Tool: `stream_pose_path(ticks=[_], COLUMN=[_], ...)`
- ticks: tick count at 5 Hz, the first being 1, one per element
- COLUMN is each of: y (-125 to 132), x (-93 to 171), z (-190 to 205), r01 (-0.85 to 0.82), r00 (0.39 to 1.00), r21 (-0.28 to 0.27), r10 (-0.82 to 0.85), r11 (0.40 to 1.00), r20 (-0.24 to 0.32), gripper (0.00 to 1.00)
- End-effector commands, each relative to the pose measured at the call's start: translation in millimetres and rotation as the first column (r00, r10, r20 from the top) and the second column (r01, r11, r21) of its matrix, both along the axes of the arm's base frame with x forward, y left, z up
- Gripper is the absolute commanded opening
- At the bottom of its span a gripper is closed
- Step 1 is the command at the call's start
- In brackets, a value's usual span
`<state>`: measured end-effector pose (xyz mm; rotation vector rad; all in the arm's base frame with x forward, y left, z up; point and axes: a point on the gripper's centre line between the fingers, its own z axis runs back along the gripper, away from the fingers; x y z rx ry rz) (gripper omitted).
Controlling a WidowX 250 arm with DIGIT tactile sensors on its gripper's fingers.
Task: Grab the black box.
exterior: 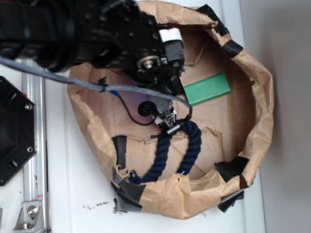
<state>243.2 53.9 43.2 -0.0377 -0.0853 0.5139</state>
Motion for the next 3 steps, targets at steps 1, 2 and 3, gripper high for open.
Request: stream_pose_path(ticks=[1, 2, 3], y=[15.6, 23.0, 32.8], x=[-1.6, 0.4, 10.2], z=[24.5, 21.6, 9.6], r01=[0.019, 0.013, -0.007], r00=[0.997, 0.998, 0.999], r21=[0.068, 0.093, 0.088], r10=[-0.024, -0.018, 0.004], r11=[0.998, 0.996, 0.996], r20=[0.07, 0.059, 0.039], gripper=[1.0, 1.0, 1.0])
